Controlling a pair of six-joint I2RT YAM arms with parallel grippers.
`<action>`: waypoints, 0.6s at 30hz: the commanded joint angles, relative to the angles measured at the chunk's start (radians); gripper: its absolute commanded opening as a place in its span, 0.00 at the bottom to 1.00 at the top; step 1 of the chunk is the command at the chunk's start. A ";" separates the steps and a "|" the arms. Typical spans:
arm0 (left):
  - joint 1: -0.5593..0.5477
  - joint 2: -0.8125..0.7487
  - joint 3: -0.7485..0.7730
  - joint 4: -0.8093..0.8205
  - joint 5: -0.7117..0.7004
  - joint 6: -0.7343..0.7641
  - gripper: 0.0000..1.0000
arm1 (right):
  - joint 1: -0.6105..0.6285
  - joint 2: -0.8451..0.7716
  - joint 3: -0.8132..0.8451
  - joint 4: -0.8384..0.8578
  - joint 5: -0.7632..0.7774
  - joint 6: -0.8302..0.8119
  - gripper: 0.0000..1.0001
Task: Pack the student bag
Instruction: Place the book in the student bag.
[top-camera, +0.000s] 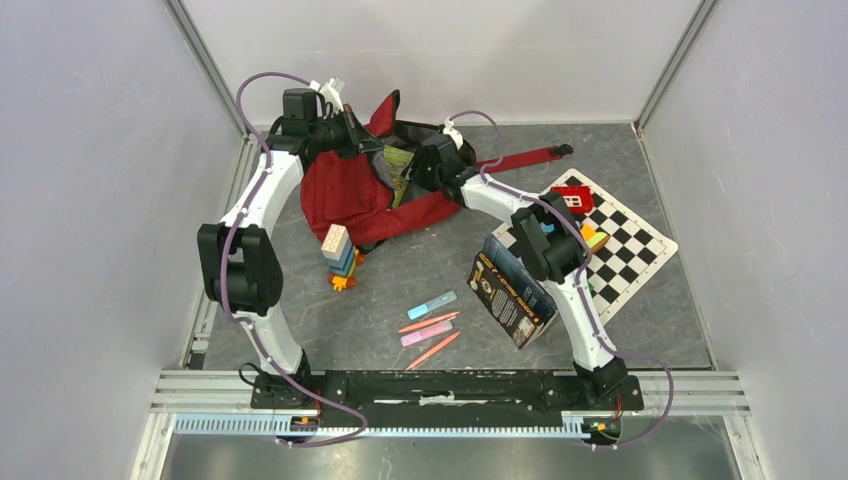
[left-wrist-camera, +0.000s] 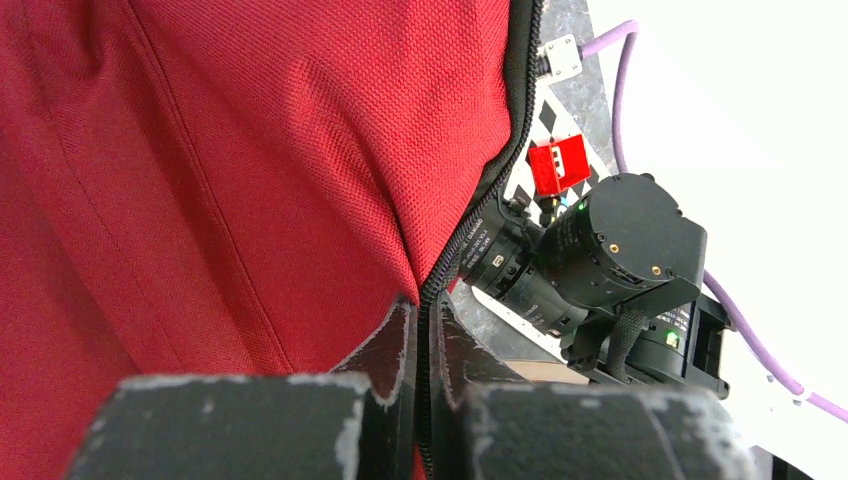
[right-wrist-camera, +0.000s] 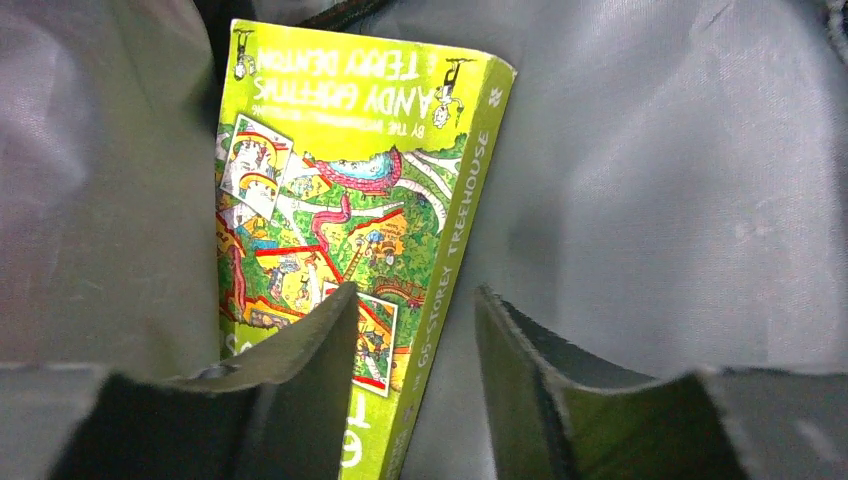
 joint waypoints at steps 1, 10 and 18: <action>0.003 -0.016 0.010 0.033 0.029 0.026 0.02 | 0.005 -0.042 -0.002 -0.002 0.023 -0.045 0.48; 0.002 -0.025 -0.003 0.036 0.029 0.028 0.02 | 0.005 0.068 0.081 0.019 -0.129 0.008 0.47; 0.002 -0.029 -0.034 0.050 0.037 0.022 0.02 | 0.013 0.171 0.155 0.290 -0.341 0.019 0.48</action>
